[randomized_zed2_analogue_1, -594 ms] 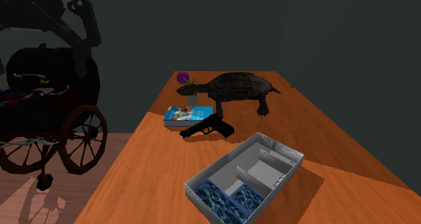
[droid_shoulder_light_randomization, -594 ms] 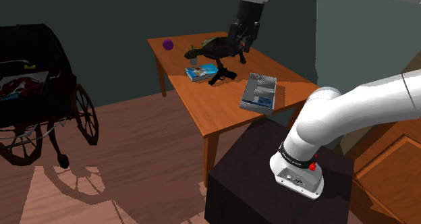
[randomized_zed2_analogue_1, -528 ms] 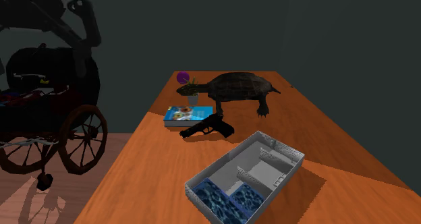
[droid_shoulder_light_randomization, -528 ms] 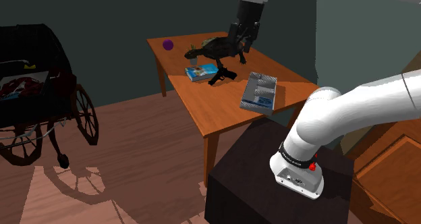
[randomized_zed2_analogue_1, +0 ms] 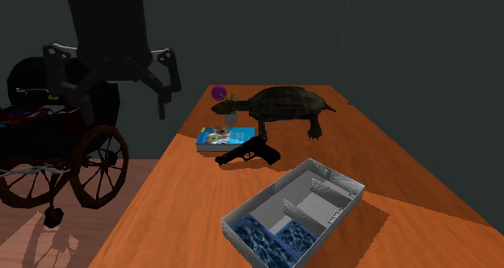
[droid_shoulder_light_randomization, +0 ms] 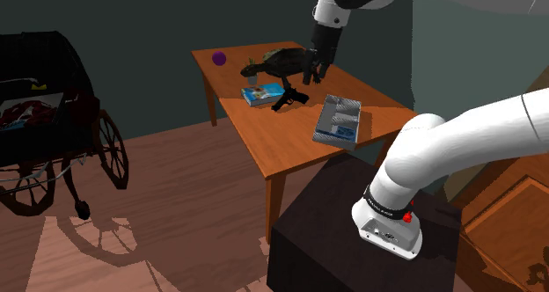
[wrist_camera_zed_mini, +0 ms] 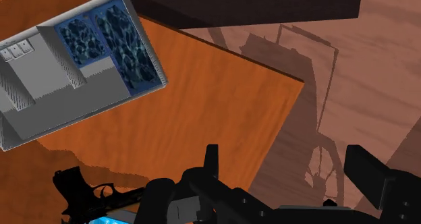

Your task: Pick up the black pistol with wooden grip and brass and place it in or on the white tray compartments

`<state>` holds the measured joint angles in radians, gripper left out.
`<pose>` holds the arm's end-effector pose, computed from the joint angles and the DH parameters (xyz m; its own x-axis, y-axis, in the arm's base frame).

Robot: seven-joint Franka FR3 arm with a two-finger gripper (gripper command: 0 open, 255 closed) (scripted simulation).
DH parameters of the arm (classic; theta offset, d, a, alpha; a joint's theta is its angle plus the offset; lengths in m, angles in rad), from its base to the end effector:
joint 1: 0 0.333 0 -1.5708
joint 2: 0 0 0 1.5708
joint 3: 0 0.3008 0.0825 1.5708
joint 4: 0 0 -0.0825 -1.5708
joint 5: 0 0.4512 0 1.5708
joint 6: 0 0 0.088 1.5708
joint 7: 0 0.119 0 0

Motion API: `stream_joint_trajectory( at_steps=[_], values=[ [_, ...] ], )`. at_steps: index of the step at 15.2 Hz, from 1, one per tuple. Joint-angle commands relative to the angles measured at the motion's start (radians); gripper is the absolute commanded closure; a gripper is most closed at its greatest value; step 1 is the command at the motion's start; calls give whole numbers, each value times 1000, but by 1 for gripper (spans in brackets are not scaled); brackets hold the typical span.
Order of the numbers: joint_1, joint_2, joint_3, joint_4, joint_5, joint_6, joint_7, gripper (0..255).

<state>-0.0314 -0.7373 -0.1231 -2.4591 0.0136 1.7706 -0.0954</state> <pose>0.4070 -0.0635 0.5082 0.9980 -0.0340 0.0535 -0.0290 -0.9954 -0.0913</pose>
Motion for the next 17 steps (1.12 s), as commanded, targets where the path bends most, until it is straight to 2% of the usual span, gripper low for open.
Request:
stream_joint_trajectory(
  at_steps=[1,10,14,17],
  values=[
    [-10,29,-30,-24,-22,63,-43,0],
    [-43,221,-185,-67,-92,343,-241,0],
    [-41,344,-260,-47,-87,466,-340,0],
    [-31,447,-316,-15,-58,552,-425,0]
  ],
)
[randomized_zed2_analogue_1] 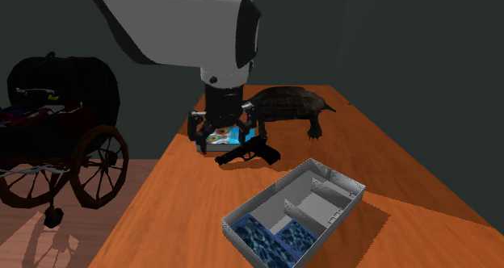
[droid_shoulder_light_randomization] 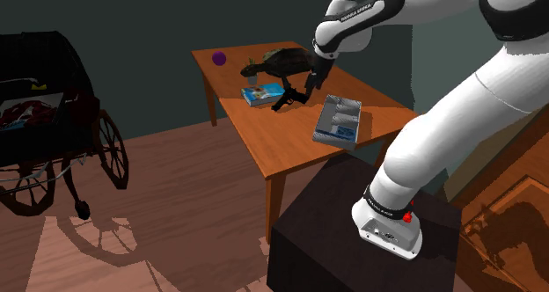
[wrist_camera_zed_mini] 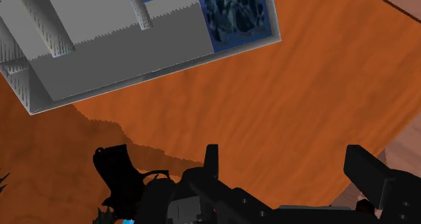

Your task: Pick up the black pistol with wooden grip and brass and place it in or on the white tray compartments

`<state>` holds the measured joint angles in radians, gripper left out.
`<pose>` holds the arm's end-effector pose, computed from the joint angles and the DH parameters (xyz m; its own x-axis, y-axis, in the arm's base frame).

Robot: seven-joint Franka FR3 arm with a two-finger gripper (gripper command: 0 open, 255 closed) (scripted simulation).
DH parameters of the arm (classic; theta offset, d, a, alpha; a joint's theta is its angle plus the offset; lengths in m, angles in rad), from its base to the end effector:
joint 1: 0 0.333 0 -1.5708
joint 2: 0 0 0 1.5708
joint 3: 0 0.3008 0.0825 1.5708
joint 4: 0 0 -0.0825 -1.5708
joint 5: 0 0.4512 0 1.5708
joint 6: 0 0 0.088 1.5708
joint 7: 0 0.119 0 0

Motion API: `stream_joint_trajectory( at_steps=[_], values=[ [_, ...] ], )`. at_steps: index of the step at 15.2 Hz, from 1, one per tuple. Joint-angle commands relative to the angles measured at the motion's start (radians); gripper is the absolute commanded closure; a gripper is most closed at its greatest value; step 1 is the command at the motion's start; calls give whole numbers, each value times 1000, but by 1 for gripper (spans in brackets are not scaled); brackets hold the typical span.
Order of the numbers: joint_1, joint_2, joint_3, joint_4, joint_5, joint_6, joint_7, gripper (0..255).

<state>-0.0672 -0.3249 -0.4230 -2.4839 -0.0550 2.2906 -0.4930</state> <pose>0.4502 -0.2323 0.3424 0.9896 0.0475 0.1356 0.0514 -0.9984 -0.0252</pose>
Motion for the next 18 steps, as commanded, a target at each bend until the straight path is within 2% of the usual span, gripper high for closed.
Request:
stream_joint_trajectory(
  at_steps=[1,5,9,14,18],
  values=[
    [9,72,-35,23,26,58,-59,0],
    [27,230,-101,93,130,150,-207,0],
    [19,401,-132,189,292,210,-385,0],
    [-65,611,-91,345,489,238,-586,0],
    [-156,765,-36,494,592,238,-697,0]
  ],
)
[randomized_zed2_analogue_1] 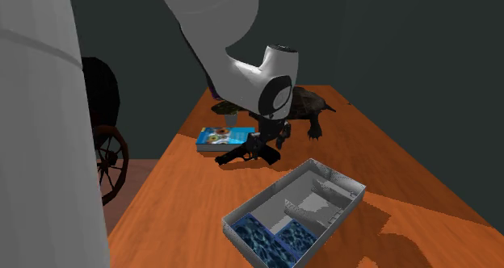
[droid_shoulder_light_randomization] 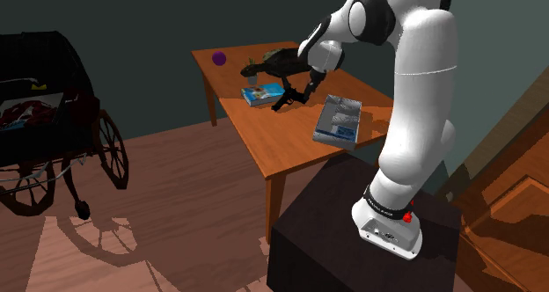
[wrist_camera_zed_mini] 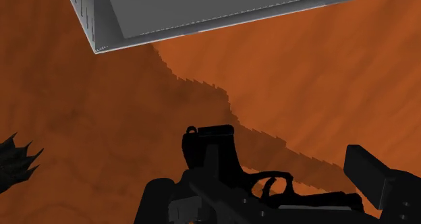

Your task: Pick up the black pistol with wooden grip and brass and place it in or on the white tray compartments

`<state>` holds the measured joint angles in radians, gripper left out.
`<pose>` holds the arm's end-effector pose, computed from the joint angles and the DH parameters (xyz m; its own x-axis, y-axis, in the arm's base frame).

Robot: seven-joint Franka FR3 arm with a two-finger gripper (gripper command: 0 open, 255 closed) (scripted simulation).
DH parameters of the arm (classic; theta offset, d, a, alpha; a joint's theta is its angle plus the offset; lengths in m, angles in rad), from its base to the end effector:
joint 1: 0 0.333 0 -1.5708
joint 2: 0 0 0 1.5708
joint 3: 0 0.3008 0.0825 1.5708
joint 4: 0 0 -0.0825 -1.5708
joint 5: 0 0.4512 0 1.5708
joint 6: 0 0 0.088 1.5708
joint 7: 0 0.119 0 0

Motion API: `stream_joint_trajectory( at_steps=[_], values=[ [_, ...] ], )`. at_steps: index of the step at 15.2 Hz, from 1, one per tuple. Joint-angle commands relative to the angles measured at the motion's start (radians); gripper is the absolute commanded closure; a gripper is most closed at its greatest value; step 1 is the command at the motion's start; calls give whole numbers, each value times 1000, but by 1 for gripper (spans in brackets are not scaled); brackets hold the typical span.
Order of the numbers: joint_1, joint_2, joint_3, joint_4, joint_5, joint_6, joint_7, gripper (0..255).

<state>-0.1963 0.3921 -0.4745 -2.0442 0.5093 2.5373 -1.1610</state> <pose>0.5078 -0.4083 0.2075 0.9669 0.1394 0.2138 0.1299 -0.9898 0.0580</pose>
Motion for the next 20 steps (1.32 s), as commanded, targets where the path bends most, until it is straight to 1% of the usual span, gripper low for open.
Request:
stream_joint_trajectory(
  at_steps=[1,4,12,20],
  values=[
    [-49,85,28,94,47,-10,-50,0],
    [-114,196,65,223,89,-20,-98,0],
    [-146,294,108,280,133,22,-124,0],
    [-146,294,108,280,133,22,-124,0]
  ],
)
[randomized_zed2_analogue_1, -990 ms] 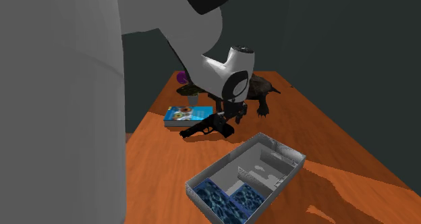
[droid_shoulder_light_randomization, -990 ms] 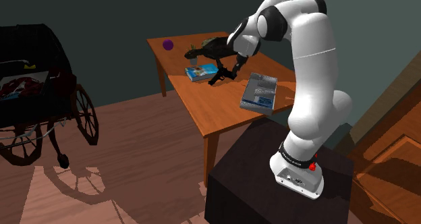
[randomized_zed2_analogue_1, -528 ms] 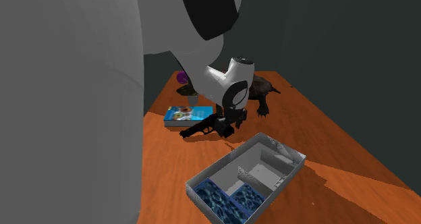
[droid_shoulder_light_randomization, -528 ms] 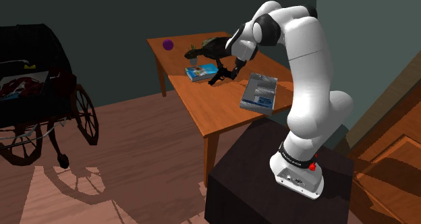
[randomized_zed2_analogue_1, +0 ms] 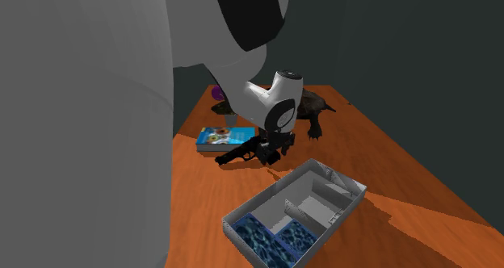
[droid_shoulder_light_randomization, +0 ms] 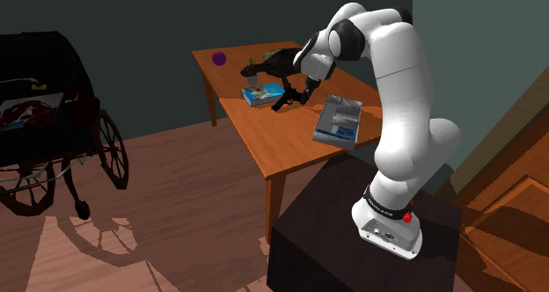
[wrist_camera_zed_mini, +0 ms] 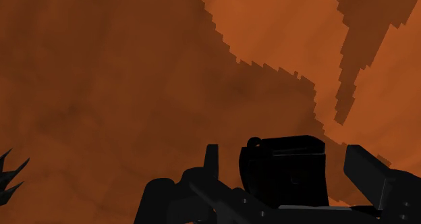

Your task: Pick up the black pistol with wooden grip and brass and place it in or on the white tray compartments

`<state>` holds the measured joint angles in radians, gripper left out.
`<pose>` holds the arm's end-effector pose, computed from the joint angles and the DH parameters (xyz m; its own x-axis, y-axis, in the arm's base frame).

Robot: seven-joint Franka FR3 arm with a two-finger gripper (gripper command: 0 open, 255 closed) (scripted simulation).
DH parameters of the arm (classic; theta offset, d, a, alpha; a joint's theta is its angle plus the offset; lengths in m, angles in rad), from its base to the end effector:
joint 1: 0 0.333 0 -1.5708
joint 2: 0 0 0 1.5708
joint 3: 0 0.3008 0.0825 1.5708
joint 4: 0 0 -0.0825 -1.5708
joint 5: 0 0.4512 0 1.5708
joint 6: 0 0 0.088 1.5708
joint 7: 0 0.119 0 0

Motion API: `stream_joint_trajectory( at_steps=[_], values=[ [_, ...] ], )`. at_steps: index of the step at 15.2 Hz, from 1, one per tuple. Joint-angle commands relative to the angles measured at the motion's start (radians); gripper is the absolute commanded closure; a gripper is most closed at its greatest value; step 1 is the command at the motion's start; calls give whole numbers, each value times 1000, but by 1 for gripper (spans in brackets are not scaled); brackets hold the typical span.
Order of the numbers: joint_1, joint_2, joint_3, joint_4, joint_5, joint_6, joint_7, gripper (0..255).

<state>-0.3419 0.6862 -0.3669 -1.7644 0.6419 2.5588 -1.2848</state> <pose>0.5451 -0.4605 0.1386 0.9571 0.1671 0.2367 0.1521 -0.9851 0.0804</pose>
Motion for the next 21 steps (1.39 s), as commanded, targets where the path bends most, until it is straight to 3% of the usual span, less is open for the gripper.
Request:
stream_joint_trajectory(
  at_steps=[1,10,21],
  values=[
    [0,0,0,0,0,0,0,255],
    [0,0,0,0,0,0,0,255],
    [39,-100,-57,-11,-69,-86,58,255]
  ],
)
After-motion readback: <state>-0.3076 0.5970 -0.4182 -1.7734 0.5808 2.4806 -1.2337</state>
